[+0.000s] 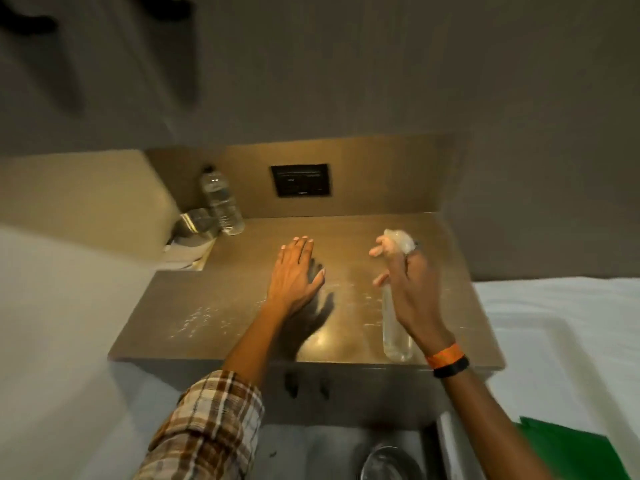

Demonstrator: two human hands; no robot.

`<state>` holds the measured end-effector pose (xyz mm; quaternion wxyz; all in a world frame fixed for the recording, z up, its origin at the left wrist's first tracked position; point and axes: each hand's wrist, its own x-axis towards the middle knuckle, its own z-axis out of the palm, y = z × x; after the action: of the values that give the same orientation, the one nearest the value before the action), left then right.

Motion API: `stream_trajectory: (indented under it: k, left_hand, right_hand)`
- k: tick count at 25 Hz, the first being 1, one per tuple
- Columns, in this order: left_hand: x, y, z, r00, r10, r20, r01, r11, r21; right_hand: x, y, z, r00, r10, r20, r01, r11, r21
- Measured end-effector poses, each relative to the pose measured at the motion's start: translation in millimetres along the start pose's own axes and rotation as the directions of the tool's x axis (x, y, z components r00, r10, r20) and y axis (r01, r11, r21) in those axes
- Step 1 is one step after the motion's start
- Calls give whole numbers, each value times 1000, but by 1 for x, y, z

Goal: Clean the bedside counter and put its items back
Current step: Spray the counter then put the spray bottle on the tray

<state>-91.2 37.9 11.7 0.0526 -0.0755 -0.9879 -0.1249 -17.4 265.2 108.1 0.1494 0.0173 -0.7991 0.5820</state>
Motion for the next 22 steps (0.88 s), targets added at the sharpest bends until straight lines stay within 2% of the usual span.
stream_trajectory:
  k: [2, 5, 7, 11, 13, 17, 22]
  left_hand:
    - [-36, -71, -22, 994, -104, -38, 106, 994, 41]
    - [-93, -178, -47, 973, -219, -69, 227, 964, 139]
    - [-119, -234, -58, 977, -209, -46, 214, 955, 203]
    - [-130, -295, -59, 985, -172, -14, 173, 978, 117]
    - [-130, -305, -55, 990, -140, 3, 139, 987, 81]
    - [-121, -300, -45, 999, -43, -1, 43, 998, 42]
    - [-84, -265, -29, 995, 95, 34, -95, 995, -23]
  right_hand:
    - [-37, -12, 72, 989, 4, 147, -11, 999, 47]
    - [-88, -16, 171, 892, -26, 452, 145, 962, -231]
    - [-112, -18, 221, 874, -5, 485, 142, 959, -246]
    - [-134, -20, 278, 900, 39, 435, 99, 952, -288]
    - [-122, -20, 281, 940, 63, 334, 58, 938, -341]
    - [-54, -24, 265, 995, 50, 82, -12, 910, -415]
    - [-12, -12, 227, 997, 63, -34, -71, 829, -555]
